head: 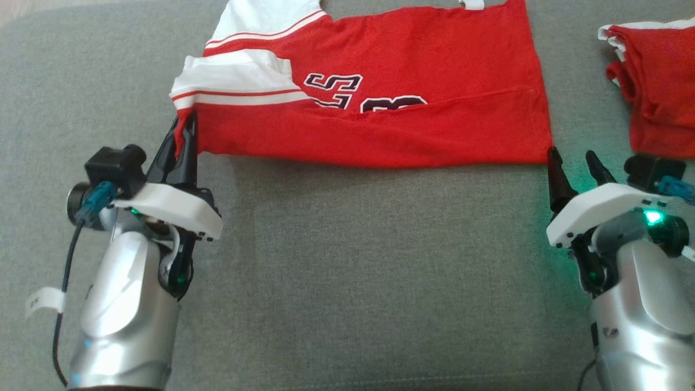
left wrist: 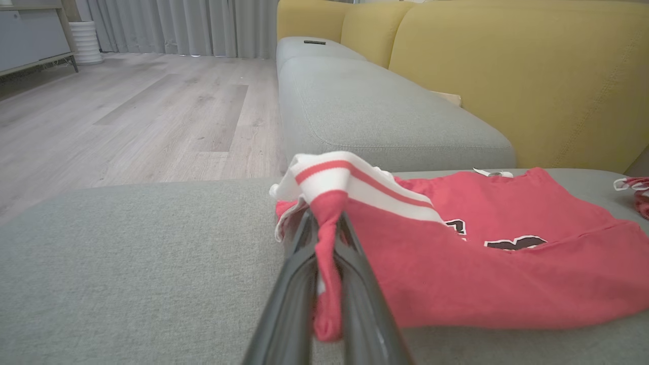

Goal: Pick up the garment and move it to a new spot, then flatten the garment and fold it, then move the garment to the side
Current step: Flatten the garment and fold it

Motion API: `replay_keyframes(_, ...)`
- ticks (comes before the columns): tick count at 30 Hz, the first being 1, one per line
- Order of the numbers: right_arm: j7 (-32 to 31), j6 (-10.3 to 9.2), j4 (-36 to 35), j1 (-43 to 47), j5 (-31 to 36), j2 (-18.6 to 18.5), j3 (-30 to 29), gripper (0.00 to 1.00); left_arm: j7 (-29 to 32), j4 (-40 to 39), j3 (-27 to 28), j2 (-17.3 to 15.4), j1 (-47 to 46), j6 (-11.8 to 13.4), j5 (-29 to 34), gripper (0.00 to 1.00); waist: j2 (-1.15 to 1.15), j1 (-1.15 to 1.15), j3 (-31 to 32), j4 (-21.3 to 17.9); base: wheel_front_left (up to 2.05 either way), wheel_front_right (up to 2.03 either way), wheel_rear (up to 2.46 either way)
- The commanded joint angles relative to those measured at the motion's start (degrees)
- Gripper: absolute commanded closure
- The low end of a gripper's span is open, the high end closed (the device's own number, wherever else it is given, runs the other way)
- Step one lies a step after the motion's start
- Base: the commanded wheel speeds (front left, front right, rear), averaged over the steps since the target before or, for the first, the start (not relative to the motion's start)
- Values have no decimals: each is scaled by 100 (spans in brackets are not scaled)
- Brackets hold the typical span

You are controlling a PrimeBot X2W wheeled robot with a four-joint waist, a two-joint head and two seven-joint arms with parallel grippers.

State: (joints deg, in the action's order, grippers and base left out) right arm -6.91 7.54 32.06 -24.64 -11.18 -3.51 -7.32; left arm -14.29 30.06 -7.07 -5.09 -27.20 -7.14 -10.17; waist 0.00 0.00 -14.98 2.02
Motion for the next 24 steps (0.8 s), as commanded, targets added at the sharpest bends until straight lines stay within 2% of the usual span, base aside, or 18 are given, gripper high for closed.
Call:
replay_keyframes(1, -5, -5, -35, -306, -126, 60, 98, 0, -71, -194, 103, -109, -155, -30, 24, 100, 0, 0, -40, 26, 0, 0, 0)
replay_keyframes(14, -152, -5, 1514, -1027, -192, 62, 167, 0, -71, -101, -131, -129, -174, -34, -88, 100, 0, 0, -181, 153, 0, 0, 0)
replay_keyframes(15, -128, -5, 1614, -1062, -183, 62, 177, 25, -71, -82, -148, -134, -169, -34, -92, 100, 0, 0, -174, 161, 0, 0, 0)
replay_keyframes(16, -81, -5, 1695, -1095, -177, 62, 192, 100, -71, -61, -159, -138, -161, -34, -95, 100, 0, 0, -160, 166, 0, 0, 0)
replay_keyframes(24, 557, -5, 1833, -1140, 166, 40, 300, 100, -71, 135, -106, -257, 19, -35, -138, 100, 0, 0, 110, 69, 0, 0, 0)
